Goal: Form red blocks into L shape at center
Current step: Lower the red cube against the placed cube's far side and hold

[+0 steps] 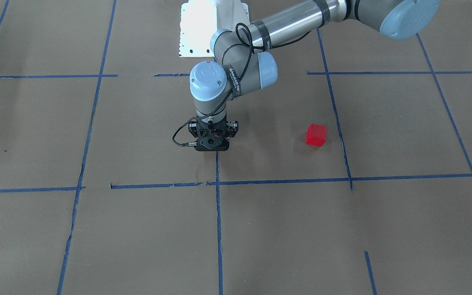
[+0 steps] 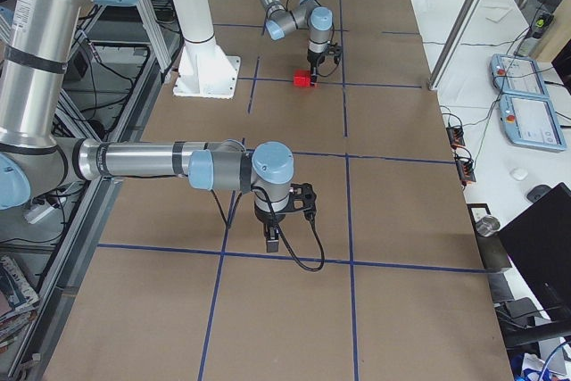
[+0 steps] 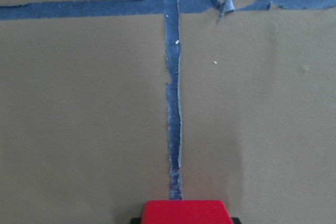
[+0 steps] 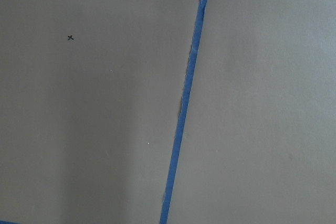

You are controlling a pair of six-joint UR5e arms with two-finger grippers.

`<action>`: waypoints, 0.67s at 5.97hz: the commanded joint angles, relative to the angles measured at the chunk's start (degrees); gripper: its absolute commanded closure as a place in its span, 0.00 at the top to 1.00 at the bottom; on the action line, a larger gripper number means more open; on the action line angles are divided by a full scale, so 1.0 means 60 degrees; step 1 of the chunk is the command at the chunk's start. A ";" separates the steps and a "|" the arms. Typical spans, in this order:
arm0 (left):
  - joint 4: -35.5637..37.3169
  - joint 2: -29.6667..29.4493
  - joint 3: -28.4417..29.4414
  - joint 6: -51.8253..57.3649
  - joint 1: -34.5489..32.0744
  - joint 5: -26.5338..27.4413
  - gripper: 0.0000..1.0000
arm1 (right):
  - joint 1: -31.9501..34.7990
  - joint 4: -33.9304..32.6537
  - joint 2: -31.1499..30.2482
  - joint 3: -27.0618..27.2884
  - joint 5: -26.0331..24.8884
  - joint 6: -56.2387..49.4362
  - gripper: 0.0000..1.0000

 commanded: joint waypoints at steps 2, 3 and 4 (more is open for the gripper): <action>-0.0014 0.0020 0.0001 0.0011 0.0001 0.0001 0.34 | -0.0007 0.0000 0.0000 0.0000 0.0000 0.0000 1.00; -0.0014 0.0020 0.0001 0.0011 0.0001 0.0001 0.43 | 0.0007 0.0000 0.0000 0.0000 0.0000 0.0000 1.00; -0.0014 0.0020 0.0001 0.0011 0.0001 0.0001 0.63 | 0.0007 0.0000 0.0000 0.0015 0.0000 0.0000 1.00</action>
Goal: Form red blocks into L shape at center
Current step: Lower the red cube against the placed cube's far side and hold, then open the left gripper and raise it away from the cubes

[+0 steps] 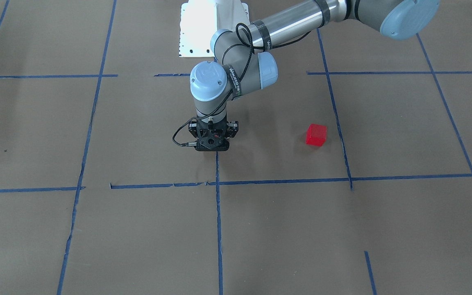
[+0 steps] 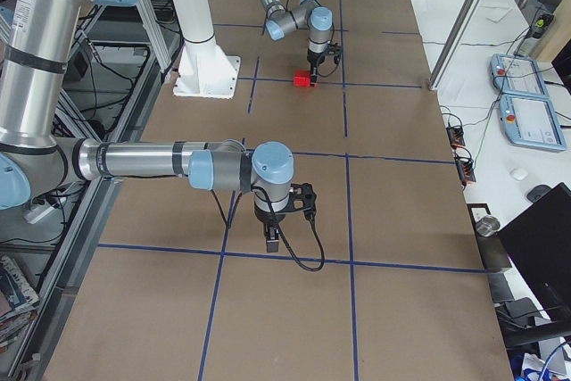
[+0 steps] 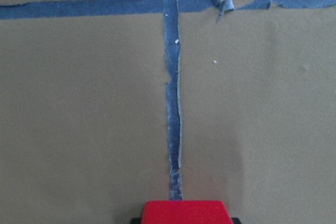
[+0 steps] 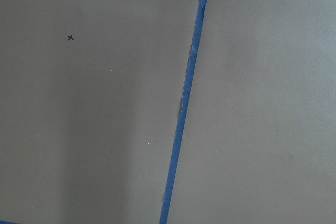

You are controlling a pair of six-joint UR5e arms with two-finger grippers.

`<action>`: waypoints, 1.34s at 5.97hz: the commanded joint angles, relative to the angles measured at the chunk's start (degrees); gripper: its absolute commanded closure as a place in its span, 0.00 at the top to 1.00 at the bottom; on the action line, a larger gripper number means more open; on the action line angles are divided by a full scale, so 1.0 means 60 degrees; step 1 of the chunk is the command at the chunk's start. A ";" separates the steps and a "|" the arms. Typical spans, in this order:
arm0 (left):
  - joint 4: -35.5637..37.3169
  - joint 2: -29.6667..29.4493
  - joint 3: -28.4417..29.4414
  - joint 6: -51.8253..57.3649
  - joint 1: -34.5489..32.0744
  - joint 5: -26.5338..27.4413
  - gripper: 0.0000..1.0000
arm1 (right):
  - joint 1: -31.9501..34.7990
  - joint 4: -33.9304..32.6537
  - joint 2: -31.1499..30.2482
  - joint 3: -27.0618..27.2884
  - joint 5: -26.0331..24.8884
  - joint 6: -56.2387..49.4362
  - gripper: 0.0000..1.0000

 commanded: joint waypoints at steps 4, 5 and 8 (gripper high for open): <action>0.0120 0.0015 -0.0547 0.0014 -0.0197 -0.0002 1.00 | 0.0004 0.0000 0.0015 0.0026 0.0015 0.0014 1.00; 0.0875 0.0015 -0.1175 0.0145 -0.0619 -0.0016 1.00 | 0.0004 0.0014 0.0015 0.0040 0.0015 0.0014 1.00; 0.1687 0.2914 -0.4915 0.1196 -0.2112 -0.1245 1.00 | -0.0010 0.0015 0.0044 0.0026 0.0015 0.0014 1.00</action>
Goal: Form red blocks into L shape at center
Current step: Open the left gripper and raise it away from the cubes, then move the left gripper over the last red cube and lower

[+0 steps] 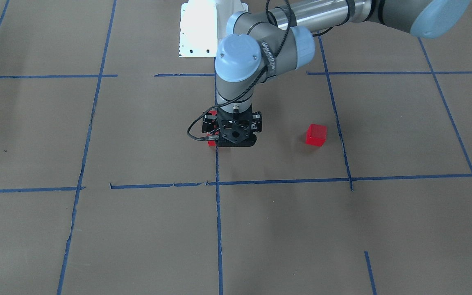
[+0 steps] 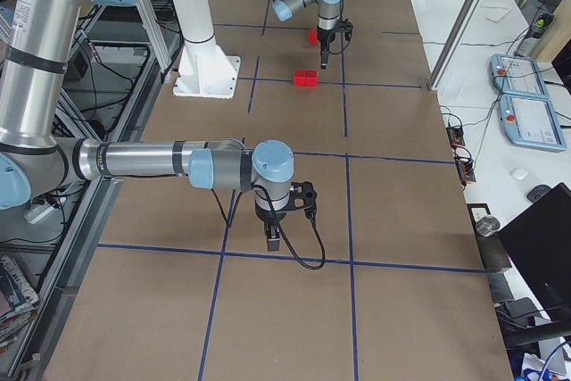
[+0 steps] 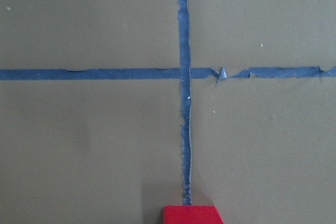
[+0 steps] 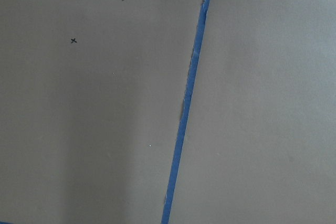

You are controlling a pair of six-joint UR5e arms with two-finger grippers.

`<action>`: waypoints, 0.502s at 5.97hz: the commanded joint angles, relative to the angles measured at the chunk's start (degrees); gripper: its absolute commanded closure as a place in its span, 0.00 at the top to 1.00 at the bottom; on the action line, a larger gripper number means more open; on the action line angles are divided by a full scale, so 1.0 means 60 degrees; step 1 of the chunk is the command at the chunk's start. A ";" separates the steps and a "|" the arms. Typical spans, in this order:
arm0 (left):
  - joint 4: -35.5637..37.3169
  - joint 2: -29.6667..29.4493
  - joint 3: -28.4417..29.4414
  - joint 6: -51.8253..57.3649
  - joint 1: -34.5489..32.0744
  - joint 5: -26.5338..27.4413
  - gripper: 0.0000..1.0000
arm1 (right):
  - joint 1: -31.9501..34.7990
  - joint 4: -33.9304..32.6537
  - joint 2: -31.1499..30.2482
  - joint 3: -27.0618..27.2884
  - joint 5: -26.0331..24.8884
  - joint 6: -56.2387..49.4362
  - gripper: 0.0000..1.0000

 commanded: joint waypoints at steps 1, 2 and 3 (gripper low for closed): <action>0.0119 0.2597 -0.2395 0.0968 -0.0695 -0.0384 1.00 | 0.0004 -0.0014 0.0033 -0.0027 0.0000 0.0000 1.00; -0.0113 0.3494 -0.2810 0.1437 -0.0712 -0.0355 1.00 | 0.0004 -0.0014 0.0033 -0.0027 0.0000 0.0000 1.00; -0.0971 0.4069 -0.2815 0.1732 -0.0683 -0.0282 1.00 | -0.0010 -0.0014 0.0047 -0.0041 -0.0015 0.0000 1.00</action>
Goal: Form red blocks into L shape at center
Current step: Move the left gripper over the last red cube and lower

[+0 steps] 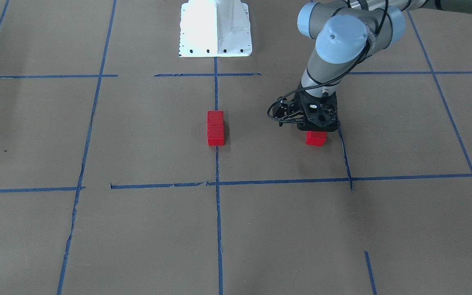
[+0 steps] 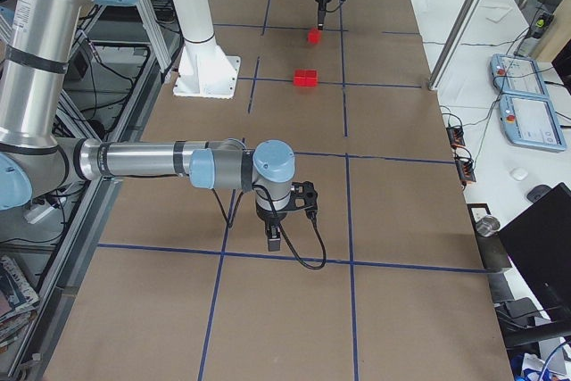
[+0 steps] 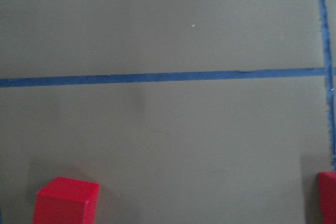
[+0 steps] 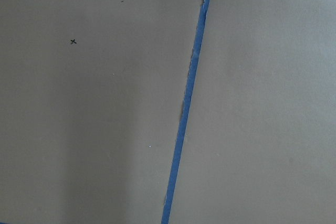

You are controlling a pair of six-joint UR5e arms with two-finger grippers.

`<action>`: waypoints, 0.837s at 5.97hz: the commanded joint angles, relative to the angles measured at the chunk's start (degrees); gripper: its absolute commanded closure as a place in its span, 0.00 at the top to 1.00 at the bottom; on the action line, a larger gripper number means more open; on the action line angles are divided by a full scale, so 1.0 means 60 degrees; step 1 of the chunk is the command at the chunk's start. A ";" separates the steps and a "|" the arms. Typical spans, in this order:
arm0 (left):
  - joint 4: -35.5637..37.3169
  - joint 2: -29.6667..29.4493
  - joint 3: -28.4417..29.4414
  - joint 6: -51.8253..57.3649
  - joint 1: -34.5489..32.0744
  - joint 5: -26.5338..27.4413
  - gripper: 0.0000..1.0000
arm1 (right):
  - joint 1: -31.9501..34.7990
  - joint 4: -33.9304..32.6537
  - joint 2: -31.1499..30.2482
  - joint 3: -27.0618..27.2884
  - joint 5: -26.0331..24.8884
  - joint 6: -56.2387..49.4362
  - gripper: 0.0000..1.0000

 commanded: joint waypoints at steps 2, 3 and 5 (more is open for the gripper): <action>-0.0969 0.0897 0.0158 0.0090 0.0125 0.0048 1.00 | 0.0005 -0.0001 0.0010 -0.0010 -0.0011 0.0000 1.00; -0.1085 0.0737 0.0450 0.0102 0.0430 0.0338 1.00 | -0.0009 -0.0001 0.0010 -0.0025 -0.0011 0.0000 1.00; -0.1377 0.0706 0.0802 0.0205 0.0521 0.0648 1.00 | -0.0009 -0.0001 0.0010 -0.0040 -0.0011 0.0000 1.00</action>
